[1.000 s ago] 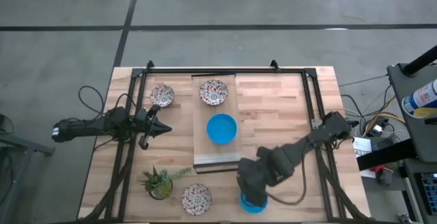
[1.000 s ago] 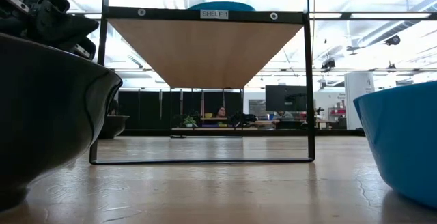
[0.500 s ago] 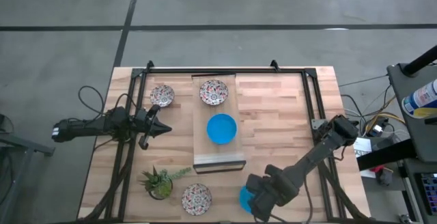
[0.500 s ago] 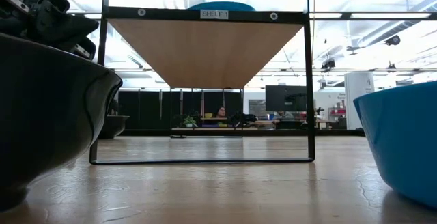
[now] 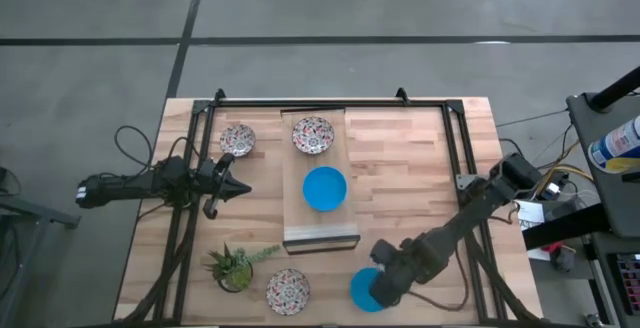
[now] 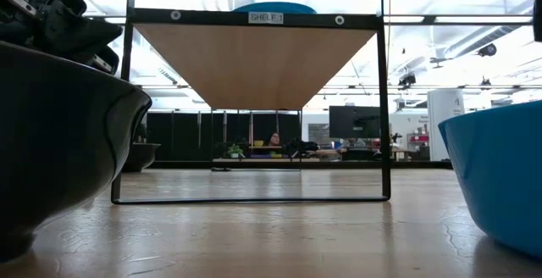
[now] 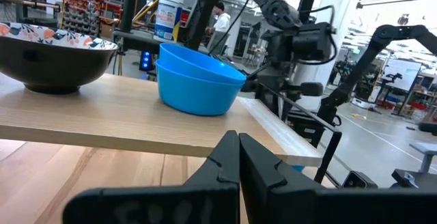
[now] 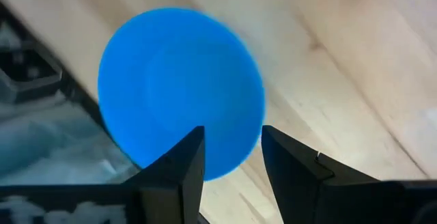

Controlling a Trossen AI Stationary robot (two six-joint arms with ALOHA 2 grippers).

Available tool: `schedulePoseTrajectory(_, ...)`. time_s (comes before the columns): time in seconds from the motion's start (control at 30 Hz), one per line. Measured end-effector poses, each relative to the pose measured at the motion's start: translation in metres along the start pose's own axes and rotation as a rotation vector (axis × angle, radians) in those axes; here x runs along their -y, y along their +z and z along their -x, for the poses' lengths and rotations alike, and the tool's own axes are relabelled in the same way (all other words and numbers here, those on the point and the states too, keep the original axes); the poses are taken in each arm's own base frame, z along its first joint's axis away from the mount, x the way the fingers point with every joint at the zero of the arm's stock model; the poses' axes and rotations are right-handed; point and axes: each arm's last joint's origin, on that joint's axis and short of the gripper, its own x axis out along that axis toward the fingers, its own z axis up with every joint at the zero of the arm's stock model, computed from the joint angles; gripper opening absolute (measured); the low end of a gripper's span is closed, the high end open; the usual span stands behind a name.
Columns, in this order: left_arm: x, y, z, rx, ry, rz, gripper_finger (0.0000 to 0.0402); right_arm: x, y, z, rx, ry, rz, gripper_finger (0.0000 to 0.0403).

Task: Pick & Place Mini bowls
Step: Stack the blue bowl on top of the blue bowls on the shelf

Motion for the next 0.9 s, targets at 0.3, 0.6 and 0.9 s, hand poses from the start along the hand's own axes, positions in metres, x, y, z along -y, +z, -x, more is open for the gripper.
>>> schedulePoseTrajectory(0.3, 0.000, 0.000, 0.000, -0.001, 0.001, 0.000, 0.0000, 0.025, 0.001, -0.006, -0.090, -0.023, -0.243, 0.0139)
schedulePoseTrajectory(0.6, 0.000, 0.000, 0.000, -0.001, 0.001, 0.000, 0.0000, 0.021, 0.001, -0.020, -0.094, 0.024, -0.286, 0.0139)
schedulePoseTrajectory(0.9, 0.000, 0.000, 0.000, -0.002, 0.001, 0.000, 0.0000, 0.030, 0.000, -0.032, -0.098, 0.000, -0.304, 0.0135)
